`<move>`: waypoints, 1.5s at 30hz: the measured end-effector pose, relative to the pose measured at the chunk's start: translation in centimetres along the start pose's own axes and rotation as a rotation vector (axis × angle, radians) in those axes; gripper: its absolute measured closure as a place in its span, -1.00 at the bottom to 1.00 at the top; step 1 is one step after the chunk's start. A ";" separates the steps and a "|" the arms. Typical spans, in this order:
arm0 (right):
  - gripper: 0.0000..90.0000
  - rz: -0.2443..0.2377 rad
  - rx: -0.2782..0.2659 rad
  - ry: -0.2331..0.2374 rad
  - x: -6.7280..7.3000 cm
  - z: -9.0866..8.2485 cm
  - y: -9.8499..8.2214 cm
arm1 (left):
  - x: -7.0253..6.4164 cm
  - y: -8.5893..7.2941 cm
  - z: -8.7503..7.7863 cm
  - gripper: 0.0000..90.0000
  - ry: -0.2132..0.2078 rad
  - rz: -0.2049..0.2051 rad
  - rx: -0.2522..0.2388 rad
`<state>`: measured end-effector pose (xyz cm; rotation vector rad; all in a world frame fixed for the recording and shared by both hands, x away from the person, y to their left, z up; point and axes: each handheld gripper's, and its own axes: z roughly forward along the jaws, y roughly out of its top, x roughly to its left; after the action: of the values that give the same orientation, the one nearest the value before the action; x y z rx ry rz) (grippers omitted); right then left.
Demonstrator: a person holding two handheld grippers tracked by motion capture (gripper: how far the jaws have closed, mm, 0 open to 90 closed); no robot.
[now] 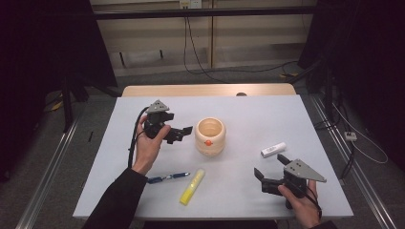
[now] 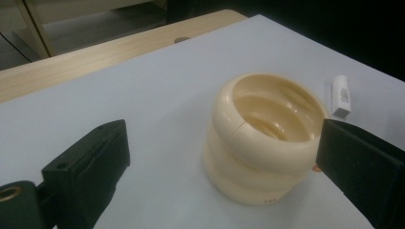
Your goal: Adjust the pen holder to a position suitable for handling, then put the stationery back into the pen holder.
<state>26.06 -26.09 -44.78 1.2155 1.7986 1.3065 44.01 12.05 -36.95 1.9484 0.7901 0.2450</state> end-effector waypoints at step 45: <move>-0.93 -0.017 0.009 0.015 0.3 0.3 0.0 | -0.6 -2.5 -4.5 -0.79 -0.027 0.164 0.234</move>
<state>26.21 -25.71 -44.85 1.1959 1.8236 1.3025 40.34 15.72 -36.76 2.2365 0.6658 0.2324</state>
